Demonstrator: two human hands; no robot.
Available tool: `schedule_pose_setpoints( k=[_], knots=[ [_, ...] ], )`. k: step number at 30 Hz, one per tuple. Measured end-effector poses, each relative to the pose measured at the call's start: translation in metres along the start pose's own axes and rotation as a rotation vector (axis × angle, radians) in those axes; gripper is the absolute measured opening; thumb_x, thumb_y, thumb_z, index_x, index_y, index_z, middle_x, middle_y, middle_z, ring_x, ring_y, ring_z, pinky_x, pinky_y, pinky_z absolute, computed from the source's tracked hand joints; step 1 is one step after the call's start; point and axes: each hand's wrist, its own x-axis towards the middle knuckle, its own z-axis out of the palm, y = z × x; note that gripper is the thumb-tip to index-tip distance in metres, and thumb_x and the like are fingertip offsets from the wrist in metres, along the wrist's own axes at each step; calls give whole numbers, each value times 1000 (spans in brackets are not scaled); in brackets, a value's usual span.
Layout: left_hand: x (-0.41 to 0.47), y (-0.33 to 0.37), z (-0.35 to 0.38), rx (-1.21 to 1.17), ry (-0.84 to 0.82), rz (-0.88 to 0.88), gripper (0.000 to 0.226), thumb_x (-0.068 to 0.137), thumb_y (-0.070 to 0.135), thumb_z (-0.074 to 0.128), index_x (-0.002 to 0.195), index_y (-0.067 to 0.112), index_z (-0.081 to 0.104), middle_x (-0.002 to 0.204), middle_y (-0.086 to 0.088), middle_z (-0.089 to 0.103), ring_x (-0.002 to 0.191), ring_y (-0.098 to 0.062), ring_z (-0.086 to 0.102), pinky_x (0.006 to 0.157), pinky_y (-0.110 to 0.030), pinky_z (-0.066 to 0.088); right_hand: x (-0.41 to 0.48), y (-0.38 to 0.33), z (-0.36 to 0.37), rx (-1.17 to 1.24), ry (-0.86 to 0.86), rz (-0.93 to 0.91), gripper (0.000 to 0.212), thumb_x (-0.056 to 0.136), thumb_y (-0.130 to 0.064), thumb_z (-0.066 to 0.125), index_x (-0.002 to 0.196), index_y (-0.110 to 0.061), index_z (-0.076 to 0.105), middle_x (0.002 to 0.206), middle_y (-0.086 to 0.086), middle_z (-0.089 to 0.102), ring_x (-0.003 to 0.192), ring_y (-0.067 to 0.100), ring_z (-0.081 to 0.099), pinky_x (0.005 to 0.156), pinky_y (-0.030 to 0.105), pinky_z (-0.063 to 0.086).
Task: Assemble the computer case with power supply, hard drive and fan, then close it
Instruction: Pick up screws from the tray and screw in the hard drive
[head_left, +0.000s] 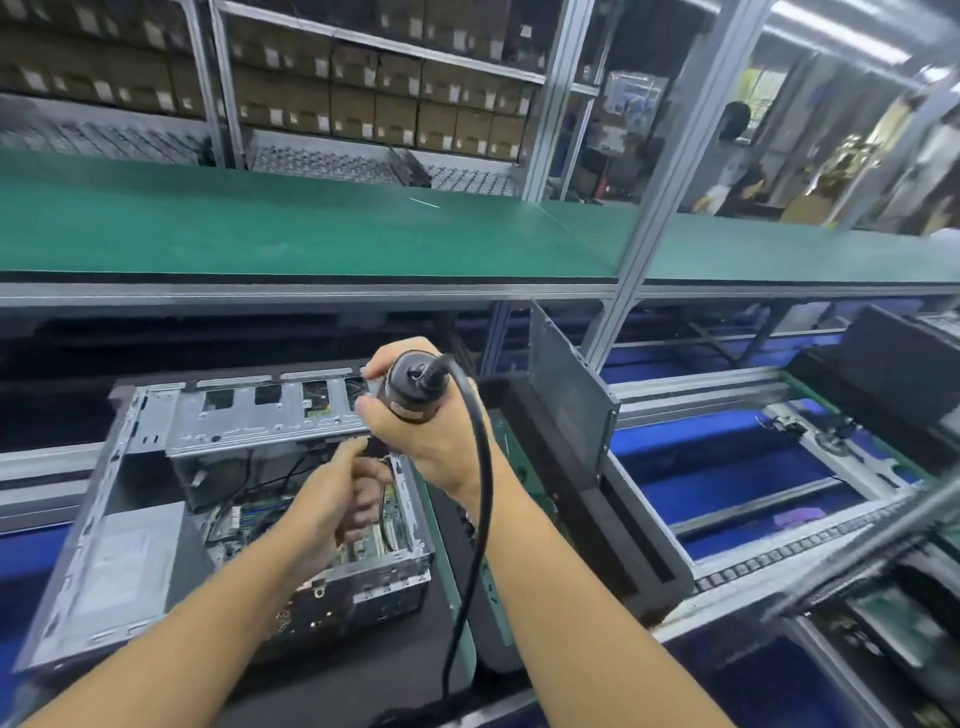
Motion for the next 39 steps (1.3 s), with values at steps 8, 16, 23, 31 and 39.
schedule_pose_setpoints(
  k=[8, 16, 23, 31, 39],
  knots=[
    [-67, 29, 11, -428, -553, 11, 47, 63, 35, 89, 101, 8, 77, 119, -22, 67, 98, -24, 71, 75, -35, 59, -41, -15, 30, -394, -79, -87, 34, 73, -16, 89, 105, -19, 78, 128, 5, 49, 123, 25, 41, 109, 41, 39],
    [-50, 34, -3, -474, -281, 2, 46, 83, 41, 73, 115, 8, 70, 114, -15, 70, 106, -30, 68, 99, -47, 51, -74, -16, 9, -494, -255, 227, 67, 86, -15, 70, 144, -38, 48, 151, -10, 22, 137, 17, 30, 116, 26, 31],
    [-52, 20, 23, -243, -104, 210, 27, 91, 29, 68, 103, 4, 70, 99, -14, 76, 73, -21, 73, 55, -29, 57, -85, -16, -9, 104, -39, 811, 24, 109, -22, 43, 131, -16, 51, 115, 11, 62, 83, 20, 62, 74, 34, 56],
    [-38, -17, 69, 488, -69, 359, 32, 94, 42, 63, 83, 13, 69, 64, 6, 69, 60, -12, 63, 58, -29, 50, -121, 24, -60, 19, -49, 923, 34, 92, -20, 68, 121, -14, 53, 96, 15, 65, 56, 20, 62, 53, 37, 60],
    [-25, -94, 97, 758, -397, 108, 74, 68, 93, 37, 108, 37, 63, 105, 12, 72, 90, -3, 70, 92, -39, 54, -172, 83, -126, 154, 22, 937, 39, 81, -13, 64, 118, -3, 59, 88, 10, 68, 70, 26, 67, 63, 39, 60]
  ],
)
